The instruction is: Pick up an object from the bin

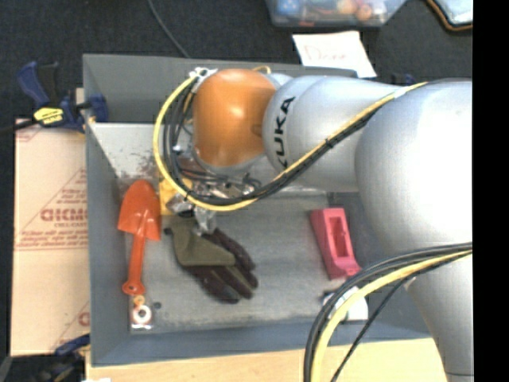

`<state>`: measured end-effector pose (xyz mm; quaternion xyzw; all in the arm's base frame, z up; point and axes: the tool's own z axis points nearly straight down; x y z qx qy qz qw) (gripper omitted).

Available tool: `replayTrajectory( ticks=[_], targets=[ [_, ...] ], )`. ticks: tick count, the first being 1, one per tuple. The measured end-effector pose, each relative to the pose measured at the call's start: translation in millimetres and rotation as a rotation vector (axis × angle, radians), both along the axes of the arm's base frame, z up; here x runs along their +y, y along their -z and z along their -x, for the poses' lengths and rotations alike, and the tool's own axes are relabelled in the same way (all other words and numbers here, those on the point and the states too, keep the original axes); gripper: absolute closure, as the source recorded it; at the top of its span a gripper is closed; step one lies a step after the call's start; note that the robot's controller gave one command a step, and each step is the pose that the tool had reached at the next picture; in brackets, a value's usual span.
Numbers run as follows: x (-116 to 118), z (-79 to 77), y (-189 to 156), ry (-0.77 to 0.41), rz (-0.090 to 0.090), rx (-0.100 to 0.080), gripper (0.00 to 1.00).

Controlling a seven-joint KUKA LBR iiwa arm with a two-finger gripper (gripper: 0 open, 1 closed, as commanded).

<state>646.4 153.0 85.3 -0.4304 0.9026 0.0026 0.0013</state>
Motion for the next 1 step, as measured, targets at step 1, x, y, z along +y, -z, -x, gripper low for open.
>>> replayTrajectory(
  ticks=[1],
  targets=[
    [-0.9,-2.8,-47.0,0.003,0.001,-0.009,1.00]
  ],
)
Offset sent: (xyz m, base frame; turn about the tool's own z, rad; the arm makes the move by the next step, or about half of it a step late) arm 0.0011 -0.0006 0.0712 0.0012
